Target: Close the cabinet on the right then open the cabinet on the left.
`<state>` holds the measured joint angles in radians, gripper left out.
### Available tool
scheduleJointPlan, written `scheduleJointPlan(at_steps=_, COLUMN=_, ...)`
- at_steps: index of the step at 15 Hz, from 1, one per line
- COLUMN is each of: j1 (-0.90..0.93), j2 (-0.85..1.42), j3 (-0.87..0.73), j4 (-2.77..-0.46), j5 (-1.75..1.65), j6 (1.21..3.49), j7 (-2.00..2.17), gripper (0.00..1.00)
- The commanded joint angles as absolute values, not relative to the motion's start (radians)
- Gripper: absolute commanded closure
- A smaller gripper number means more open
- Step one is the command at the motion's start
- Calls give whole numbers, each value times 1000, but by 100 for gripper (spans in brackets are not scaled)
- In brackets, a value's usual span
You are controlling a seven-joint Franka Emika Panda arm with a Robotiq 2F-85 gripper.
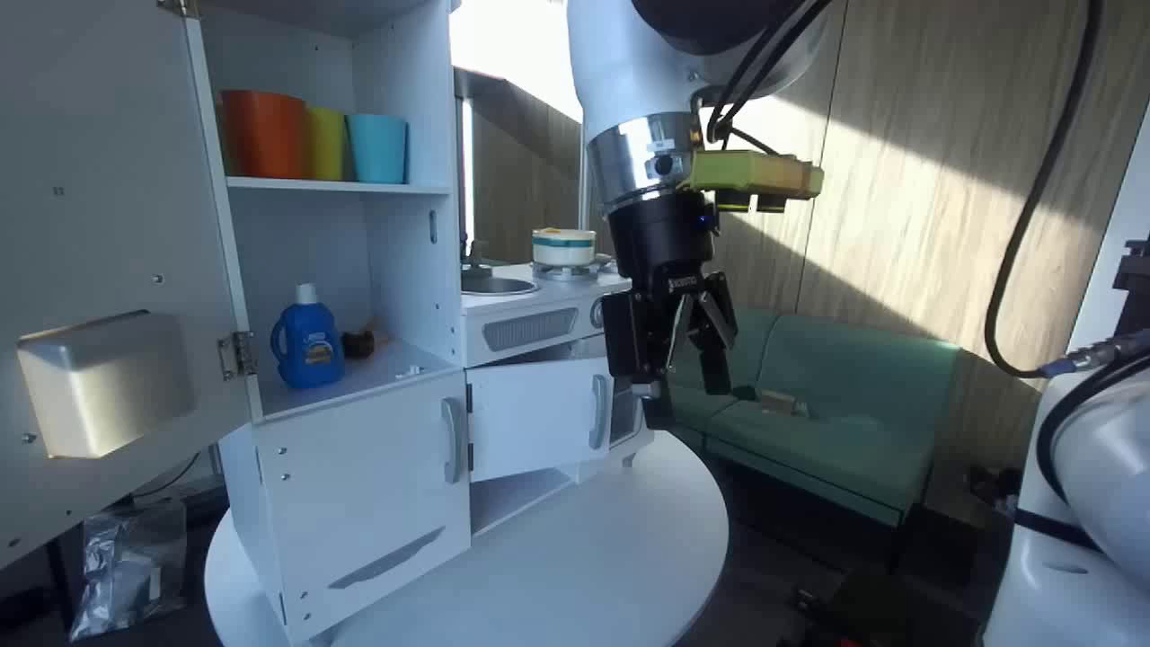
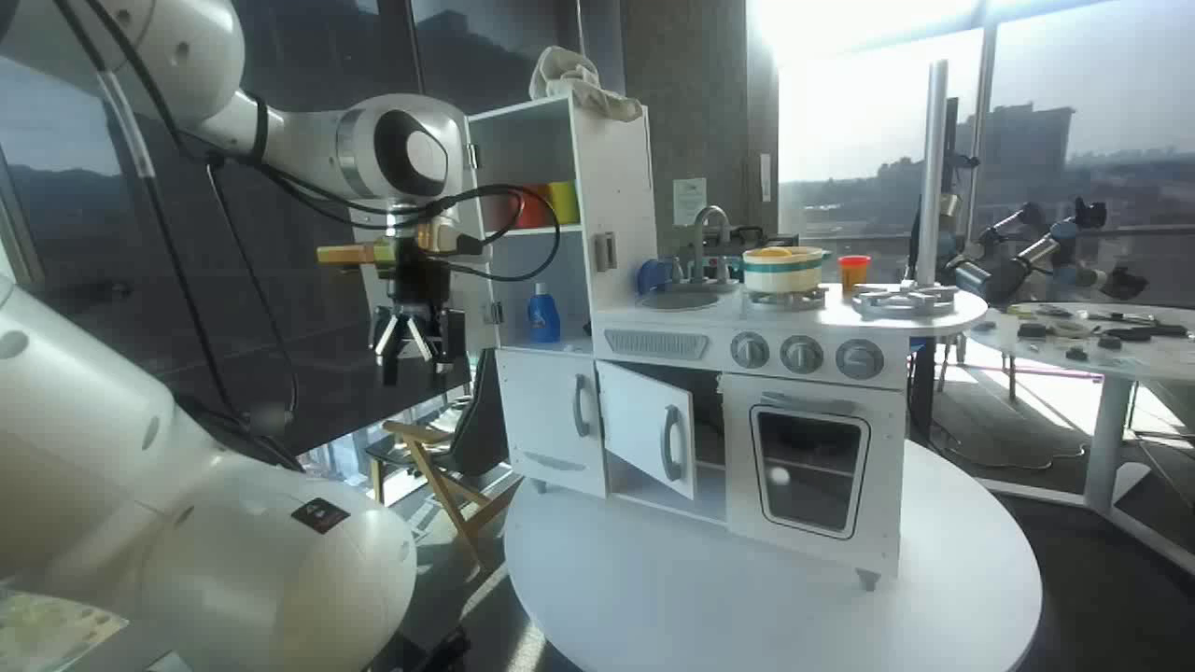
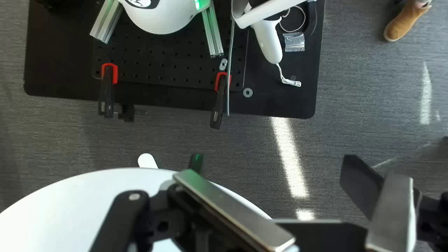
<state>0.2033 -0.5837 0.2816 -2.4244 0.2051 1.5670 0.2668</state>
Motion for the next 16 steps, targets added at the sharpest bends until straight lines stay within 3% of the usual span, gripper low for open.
scheduleJointPlan(at_steps=1, j1=202, j2=-583, j3=282, j4=-2419, j5=205, j6=1564, j7=266, gripper=0)
scheduleJointPlan(at_steps=9, j1=182, j2=-525, j3=276, j4=-2420, j5=204, j6=1583, j7=274, gripper=0)
scheduleJointPlan(at_steps=16, j1=149, j2=-249, j3=253, j4=-2410, j5=152, j6=1865, j7=215, gripper=0)
